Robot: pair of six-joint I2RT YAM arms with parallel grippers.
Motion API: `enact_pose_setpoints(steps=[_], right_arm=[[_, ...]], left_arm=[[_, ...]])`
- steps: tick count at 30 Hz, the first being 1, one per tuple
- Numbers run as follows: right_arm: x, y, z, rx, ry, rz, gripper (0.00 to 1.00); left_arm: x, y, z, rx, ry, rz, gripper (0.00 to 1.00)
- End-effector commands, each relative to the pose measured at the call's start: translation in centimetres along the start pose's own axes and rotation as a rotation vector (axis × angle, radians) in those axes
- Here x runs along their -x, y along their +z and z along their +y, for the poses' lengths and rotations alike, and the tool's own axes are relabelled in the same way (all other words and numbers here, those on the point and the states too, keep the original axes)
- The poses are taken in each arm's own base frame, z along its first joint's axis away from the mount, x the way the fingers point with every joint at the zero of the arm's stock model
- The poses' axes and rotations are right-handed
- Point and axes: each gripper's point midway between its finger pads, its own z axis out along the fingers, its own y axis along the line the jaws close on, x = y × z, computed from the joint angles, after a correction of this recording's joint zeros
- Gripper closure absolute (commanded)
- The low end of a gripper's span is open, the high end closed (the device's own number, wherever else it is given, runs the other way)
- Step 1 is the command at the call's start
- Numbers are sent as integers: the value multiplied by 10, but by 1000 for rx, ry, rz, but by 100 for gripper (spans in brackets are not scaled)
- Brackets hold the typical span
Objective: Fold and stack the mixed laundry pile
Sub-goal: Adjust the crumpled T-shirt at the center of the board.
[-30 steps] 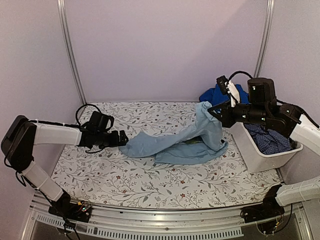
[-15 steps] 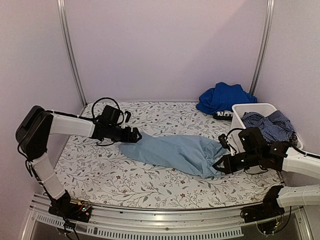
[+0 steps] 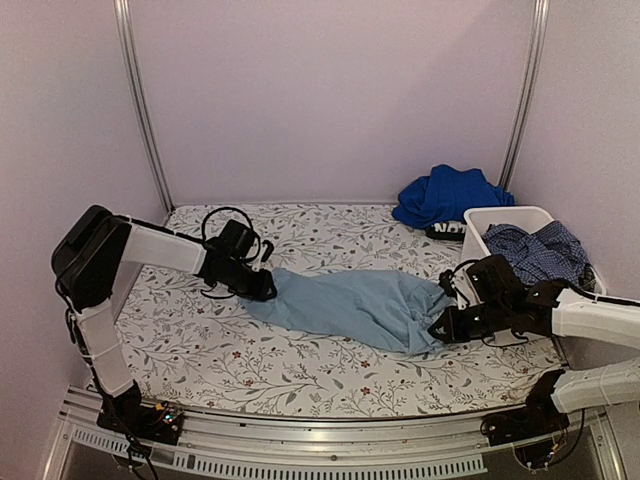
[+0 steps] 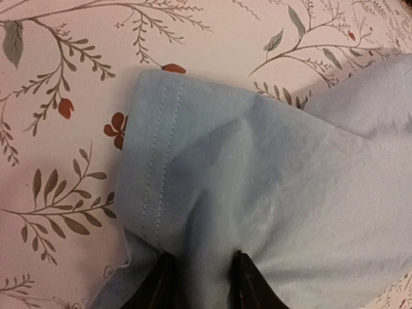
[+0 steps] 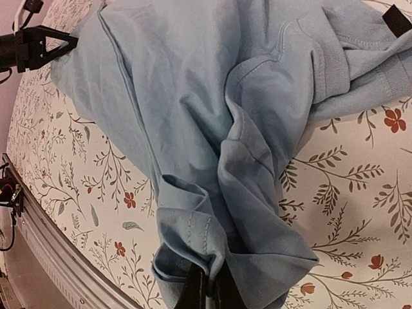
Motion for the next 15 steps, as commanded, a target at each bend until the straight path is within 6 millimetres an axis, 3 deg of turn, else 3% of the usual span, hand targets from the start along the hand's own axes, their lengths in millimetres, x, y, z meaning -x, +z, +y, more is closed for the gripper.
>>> enact_pose_setpoints(steps=[1, 5, 8, 12, 15], right_arm=[[29, 4, -4, -11, 7, -76, 100], [68, 18, -17, 20, 34, -141, 100], [111, 30, -34, 7, 40, -183, 100], [186, 34, -49, -12, 13, -259, 100], [213, 34, -49, -19, -9, -263, 100]], left_arm=[[-28, -10, 4, 36, -5, 61, 82], [1, -16, 13, 81, -15, -32, 100], [43, -21, 16, 89, -27, -123, 100], [101, -42, 5, 83, 18, -277, 100], [104, -65, -7, 104, 116, -349, 100]])
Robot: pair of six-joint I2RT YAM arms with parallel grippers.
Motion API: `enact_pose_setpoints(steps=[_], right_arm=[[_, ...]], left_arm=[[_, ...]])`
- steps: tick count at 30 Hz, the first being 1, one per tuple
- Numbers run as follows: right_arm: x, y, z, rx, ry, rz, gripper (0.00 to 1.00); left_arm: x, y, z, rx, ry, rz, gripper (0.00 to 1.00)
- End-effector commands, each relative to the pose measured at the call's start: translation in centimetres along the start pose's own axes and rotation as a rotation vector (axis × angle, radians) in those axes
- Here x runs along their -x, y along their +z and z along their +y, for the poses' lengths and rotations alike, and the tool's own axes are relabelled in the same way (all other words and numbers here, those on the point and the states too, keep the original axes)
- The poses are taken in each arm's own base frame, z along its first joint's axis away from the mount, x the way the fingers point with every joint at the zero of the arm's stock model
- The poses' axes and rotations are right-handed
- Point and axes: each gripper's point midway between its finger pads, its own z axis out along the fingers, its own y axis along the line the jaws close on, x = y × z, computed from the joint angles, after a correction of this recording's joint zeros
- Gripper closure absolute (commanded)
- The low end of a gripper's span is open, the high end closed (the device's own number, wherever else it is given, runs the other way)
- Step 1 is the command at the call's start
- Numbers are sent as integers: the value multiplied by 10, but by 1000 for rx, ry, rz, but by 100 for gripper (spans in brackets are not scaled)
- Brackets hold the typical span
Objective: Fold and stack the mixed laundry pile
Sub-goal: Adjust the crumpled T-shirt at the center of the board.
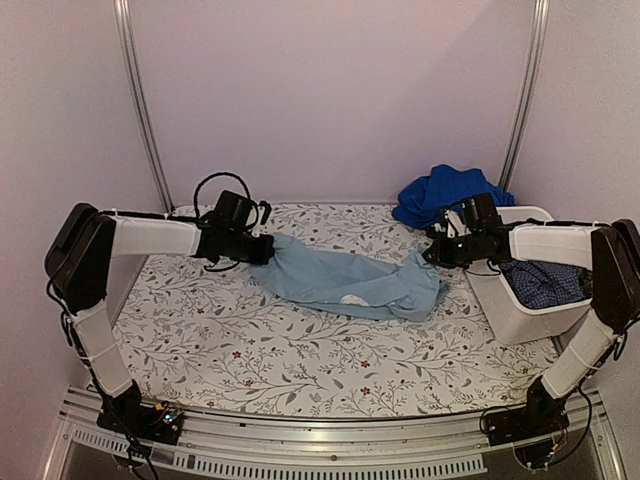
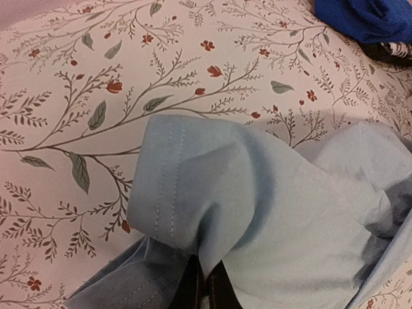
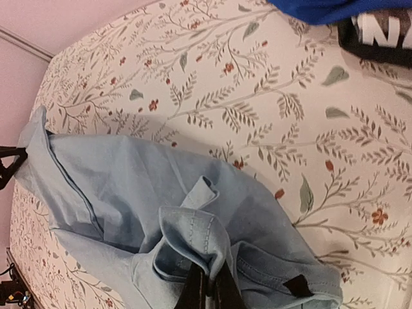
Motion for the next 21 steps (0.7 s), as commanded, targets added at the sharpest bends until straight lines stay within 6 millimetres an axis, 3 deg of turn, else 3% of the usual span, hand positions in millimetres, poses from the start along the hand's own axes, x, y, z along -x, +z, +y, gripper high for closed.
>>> enact_pose_setpoints(steps=[1, 4, 9, 10, 11, 15, 18, 21], right_arm=[[59, -6, 18, 48, -111, -103, 100], [53, -22, 20, 50, -120, -113, 100], [7, -48, 15, 69, -90, -92, 100], [-4, -53, 17, 93, -85, -81, 100], [-17, -52, 16, 111, -67, -59, 100], [-61, -49, 12, 143, -23, 17, 100], [-82, -44, 2, 125, -4, 58, 100], [-91, -42, -4, 114, 5, 70, 100]], left_arm=[[29, -39, -14, 23, 135, -169, 100], [-4, -69, -32, 4, 206, -212, 100], [-87, -103, -51, 61, 345, -238, 100], [-98, -106, -52, 70, 356, -237, 95], [-110, -108, -54, 74, 371, -233, 90], [-132, -112, -55, 97, 316, -195, 42], [-128, -123, -65, 24, 265, -217, 24], [-108, -139, -69, -67, 197, -294, 10]])
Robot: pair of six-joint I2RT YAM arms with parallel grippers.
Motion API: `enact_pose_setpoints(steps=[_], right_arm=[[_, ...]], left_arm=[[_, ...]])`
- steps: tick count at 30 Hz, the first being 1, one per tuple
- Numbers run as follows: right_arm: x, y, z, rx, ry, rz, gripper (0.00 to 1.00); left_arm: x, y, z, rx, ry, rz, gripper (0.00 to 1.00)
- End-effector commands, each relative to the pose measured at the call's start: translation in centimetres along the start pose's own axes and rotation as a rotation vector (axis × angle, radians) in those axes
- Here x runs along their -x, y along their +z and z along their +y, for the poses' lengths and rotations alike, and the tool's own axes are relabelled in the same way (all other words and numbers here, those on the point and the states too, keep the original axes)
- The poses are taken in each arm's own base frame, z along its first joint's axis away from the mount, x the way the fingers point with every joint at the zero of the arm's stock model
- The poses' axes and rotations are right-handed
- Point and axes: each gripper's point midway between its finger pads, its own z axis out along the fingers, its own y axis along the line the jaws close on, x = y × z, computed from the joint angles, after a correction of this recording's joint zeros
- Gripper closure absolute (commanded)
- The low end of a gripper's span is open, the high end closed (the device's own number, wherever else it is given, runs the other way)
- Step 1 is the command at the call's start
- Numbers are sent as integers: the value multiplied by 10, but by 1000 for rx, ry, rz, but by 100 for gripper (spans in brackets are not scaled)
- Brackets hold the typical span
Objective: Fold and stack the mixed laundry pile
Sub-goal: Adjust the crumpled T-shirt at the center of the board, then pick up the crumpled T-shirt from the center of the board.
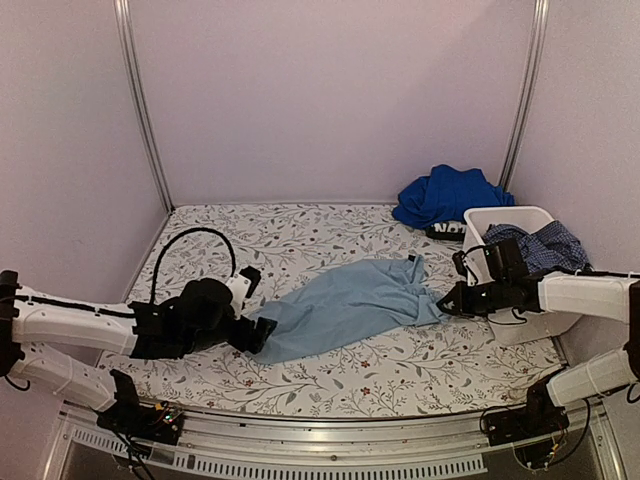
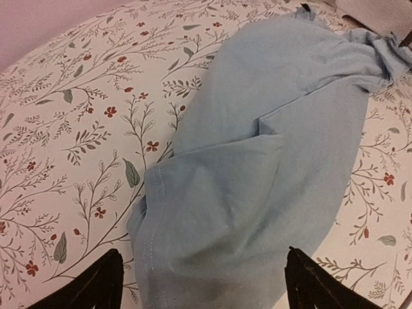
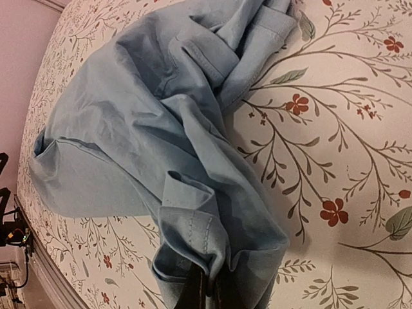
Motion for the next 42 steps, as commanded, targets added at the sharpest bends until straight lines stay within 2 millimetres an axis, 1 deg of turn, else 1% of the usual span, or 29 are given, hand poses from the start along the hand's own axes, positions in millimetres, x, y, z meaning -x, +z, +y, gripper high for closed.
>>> enact_pose_setpoints(steps=[1, 2, 3, 4, 5, 7, 8, 10, 11, 12, 15, 17, 20, 22, 26, 28, 29, 31, 32, 35, 38, 41, 42], right_arm=[[-8, 0, 1, 17, 13, 6, 100], [-8, 0, 1, 16, 13, 5, 100], [-8, 1, 1, 15, 13, 4, 100], [-7, 1, 1, 18, 10, 1, 100], [-7, 1, 2, 22, 9, 0, 100], [-6, 2, 3, 27, 7, 1, 100], [-7, 3, 3, 31, 6, 5, 100], [-8, 5, 3, 36, 8, 11, 100], [-8, 5, 3, 37, 7, 13, 100], [-9, 5, 2, 35, 9, 16, 100], [-10, 5, 2, 33, 8, 18, 100], [-9, 3, 2, 29, 8, 13, 100], [-8, 2, 2, 25, 7, 8, 100], [-8, 2, 2, 24, 7, 11, 100], [-8, 4, 1, 22, 4, 16, 100], [-8, 5, 1, 20, 3, 18, 100], [-7, 5, 1, 21, 2, 17, 100], [-7, 5, 1, 19, 1, 19, 100], [-7, 4, 1, 18, 2, 19, 100], [-6, 3, 2, 17, -1, 12, 100], [-6, 3, 1, 14, -2, 14, 100], [-6, 2, 0, 7, -9, 15, 100], [-5, 2, 0, 5, -14, 15, 100]], left_arm=[[39, -17, 14, -72, -186, -133, 9], [41, -13, 30, -109, -279, -119, 9], [45, -10, 51, -99, -355, -124, 10], [48, -9, 59, -139, -414, -122, 11], [52, -8, 59, -210, -448, -118, 12], [57, -1, 68, -246, -494, -105, 13], [57, 6, 71, -253, -508, -83, 14], [55, 21, 67, -301, -530, -26, 15], [48, 33, 63, -328, -547, 25, 16], [45, 41, 60, -356, -570, 58, 18], [28, 63, 54, -383, -639, 156, 20], [18, 72, 54, -377, -673, 197, 20], [6, 80, 45, -420, -709, 244, 21], [7, 79, 36, -487, -722, 237, 22], [23, 78, 21, -623, -711, 189, 25], [38, 74, 12, -702, -688, 152, 32], [47, 68, 7, -747, -671, 130, 37], [63, 60, 2, -781, -622, 80, 47], [69, 56, -1, -777, -591, 58, 49], [75, 44, -11, -735, -483, 44, 52], [67, 31, -34, -754, -386, 83, 57], [44, 25, -55, -757, -325, 164, 58], [38, 24, -57, -741, -315, 181, 57]])
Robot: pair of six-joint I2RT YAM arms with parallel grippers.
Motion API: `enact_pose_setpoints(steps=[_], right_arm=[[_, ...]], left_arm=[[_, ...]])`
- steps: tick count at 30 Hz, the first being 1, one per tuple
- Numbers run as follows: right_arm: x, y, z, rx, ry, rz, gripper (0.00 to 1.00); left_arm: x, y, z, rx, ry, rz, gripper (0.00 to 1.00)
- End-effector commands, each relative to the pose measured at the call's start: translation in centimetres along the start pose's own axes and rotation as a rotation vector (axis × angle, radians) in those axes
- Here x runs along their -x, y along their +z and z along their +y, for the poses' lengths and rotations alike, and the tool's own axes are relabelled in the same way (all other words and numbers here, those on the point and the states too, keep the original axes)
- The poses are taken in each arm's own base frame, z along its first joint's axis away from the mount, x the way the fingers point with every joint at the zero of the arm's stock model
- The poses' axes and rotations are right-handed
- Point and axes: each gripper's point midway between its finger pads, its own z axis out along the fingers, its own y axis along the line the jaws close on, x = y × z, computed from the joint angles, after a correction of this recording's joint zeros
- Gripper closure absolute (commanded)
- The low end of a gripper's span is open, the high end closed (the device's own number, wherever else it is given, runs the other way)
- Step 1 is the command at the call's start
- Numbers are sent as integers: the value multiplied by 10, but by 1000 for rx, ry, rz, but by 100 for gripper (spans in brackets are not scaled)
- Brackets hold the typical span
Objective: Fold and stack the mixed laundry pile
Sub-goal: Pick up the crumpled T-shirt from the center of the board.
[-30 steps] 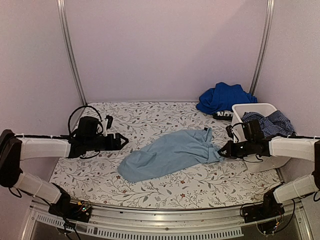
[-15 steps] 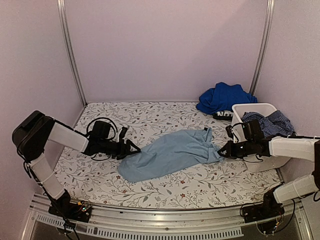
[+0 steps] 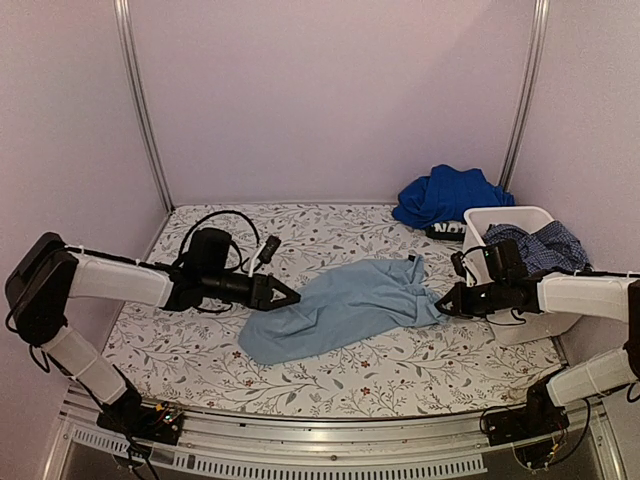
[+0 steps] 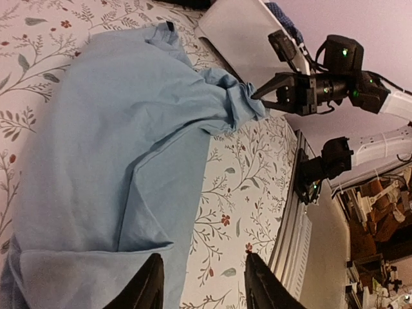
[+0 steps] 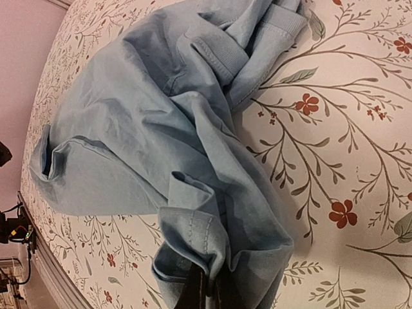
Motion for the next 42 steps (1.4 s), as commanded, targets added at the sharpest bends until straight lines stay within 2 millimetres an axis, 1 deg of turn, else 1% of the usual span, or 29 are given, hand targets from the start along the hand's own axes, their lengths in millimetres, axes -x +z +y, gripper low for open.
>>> enact_pose_setpoints(steps=[1, 2, 3, 4, 5, 7, 8, 10, 12, 16, 17, 19, 20, 21, 23, 26, 27, 29, 32, 35, 38, 40, 42], right_arm=[[5, -2, 1, -10, -24, -8, 100], [5, -3, 1, -9, -25, -7, 100], [4, -3, 2, -7, -27, -8, 100], [4, -3, 2, -5, -28, -7, 100], [4, -3, 3, -3, -29, -8, 100], [4, -3, 2, -2, -28, -7, 100], [3, -3, 3, -1, -29, -7, 100], [3, -3, 2, -3, -28, -7, 100], [3, -3, 2, -3, -28, -6, 100], [4, -4, 2, -8, -32, -11, 100], [5, -5, 3, -6, -32, -14, 100], [5, -6, 3, -10, -33, -14, 100], [6, -6, 3, -12, -33, -17, 100], [6, -7, 3, -14, -33, -18, 100], [6, -7, 2, -16, -35, -20, 100], [5, -6, 2, -18, -36, -15, 100], [5, -6, 1, -20, -37, -12, 100], [4, -5, 1, -21, -38, -9, 100], [6, -6, 2, -21, -42, -14, 100], [7, -6, 1, -23, -43, -13, 100], [7, -7, 1, -28, -46, -11, 100], [8, -7, 2, -28, -48, -13, 100], [9, -8, 2, -27, -50, -13, 100]], left_arm=[[-38, 3, 0, 87, 50, 113, 55], [-35, -1, 2, 112, 45, 91, 52], [-29, -6, 6, 141, 36, 58, 47], [-20, -13, 15, 187, 12, 19, 42], [-11, -21, 30, 249, -28, -23, 37], [3, -37, 56, 313, -95, -87, 29], [7, -41, 66, 343, -118, -114, 25], [11, -39, 74, 341, -130, -113, 23], [6, -29, 85, 342, -151, -68, 22], [-5, -7, 89, 267, -171, 2, 23], [-7, -4, 87, 245, -168, 11, 24], [-9, 1, 75, 191, -142, 26, 31], [-10, 2, 65, 163, -114, 31, 33], [-10, 4, 49, 134, -71, 32, 35], [-13, 4, 25, 98, 1, 44, 38], [-26, 3, 0, 63, 73, 68, 43], [-31, 3, -4, 66, 83, 76, 44], [-48, 5, -7, 68, 79, 117, 47], [-76, 13, -11, 68, 71, 199, 52], [-103, 20, -15, 83, 87, 294, 53], [-121, 23, -13, 154, 111, 372, 54], [-120, 20, -14, 189, 125, 368, 52], [-105, 13, -13, 240, 147, 305, 48]])
